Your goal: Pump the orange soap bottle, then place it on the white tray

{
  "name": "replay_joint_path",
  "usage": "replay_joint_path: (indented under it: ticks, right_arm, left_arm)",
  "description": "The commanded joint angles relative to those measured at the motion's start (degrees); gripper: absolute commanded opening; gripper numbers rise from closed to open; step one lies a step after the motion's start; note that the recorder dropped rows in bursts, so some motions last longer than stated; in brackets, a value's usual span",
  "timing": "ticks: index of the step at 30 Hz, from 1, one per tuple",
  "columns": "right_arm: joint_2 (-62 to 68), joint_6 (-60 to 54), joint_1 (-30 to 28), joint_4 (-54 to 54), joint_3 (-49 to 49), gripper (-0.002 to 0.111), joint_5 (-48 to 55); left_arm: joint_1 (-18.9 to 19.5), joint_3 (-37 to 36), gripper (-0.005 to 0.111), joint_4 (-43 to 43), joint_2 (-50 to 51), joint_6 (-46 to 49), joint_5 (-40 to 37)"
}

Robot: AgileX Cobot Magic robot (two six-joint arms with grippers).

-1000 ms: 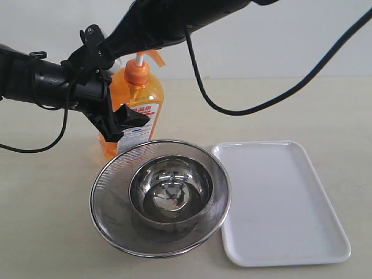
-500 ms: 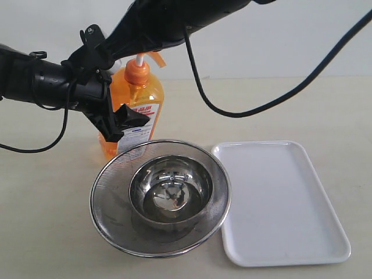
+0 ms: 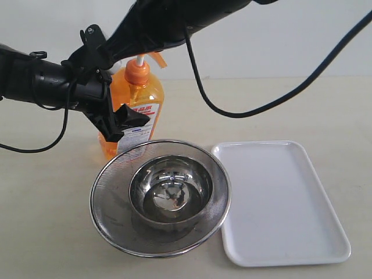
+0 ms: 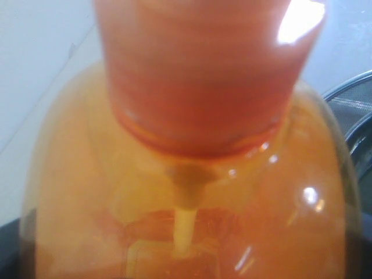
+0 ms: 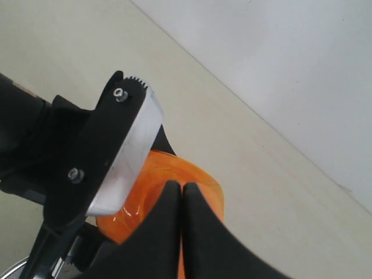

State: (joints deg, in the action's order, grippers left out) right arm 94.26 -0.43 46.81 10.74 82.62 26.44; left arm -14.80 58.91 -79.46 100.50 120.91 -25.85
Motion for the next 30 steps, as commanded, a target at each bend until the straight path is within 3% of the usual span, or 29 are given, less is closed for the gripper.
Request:
replay_joint_path:
  ticks: [1,22,30]
  right_arm:
    - [1.8,0.1,0.0,0.3,-1.0,0.000,6.5]
    - [1.8,0.0,0.0,0.6,-1.0,0.000,6.2]
    - [-4.9,6.2,0.0,14.9,-1.0,0.000,-0.5]
  left_arm:
    - [-0.4,-0.7,0.005,0.4,0.2,-0.7,-0.9]
    - [-0.4,-0.7,0.005,0.4,0.2,-0.7,-0.9]
    - [-0.4,-0.7,0.005,0.4,0.2,-0.7,-0.4]
